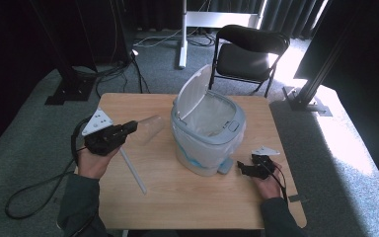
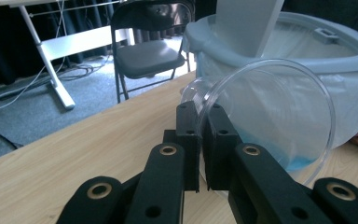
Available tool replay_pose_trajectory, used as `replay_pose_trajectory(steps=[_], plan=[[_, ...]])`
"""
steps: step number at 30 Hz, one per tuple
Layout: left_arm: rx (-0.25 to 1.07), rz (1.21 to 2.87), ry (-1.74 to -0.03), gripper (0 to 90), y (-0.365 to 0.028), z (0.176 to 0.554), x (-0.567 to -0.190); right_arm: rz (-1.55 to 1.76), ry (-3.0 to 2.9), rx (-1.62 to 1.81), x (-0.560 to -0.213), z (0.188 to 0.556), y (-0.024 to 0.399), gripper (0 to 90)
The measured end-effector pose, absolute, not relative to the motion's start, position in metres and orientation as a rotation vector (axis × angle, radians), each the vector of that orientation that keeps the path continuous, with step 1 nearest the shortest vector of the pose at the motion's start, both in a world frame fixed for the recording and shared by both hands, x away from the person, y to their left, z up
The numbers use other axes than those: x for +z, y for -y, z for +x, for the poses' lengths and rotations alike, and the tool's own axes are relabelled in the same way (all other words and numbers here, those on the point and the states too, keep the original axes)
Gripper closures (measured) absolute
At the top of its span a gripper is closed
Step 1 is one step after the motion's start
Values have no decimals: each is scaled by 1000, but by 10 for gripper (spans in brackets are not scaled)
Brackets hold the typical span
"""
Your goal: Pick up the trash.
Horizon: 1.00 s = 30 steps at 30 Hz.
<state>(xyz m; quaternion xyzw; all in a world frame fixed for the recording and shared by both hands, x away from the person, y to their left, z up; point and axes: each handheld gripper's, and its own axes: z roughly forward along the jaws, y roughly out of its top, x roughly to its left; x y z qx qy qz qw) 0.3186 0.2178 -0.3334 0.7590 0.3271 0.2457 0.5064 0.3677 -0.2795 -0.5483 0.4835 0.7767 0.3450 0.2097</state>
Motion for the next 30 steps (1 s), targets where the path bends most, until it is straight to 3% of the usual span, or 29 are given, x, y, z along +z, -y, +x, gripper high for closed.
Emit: replay_pose_trajectory(steps=[30], plan=[[571,1825,-668,860,-198,304,-305,1343,-2161,960,-548,368,279,254]])
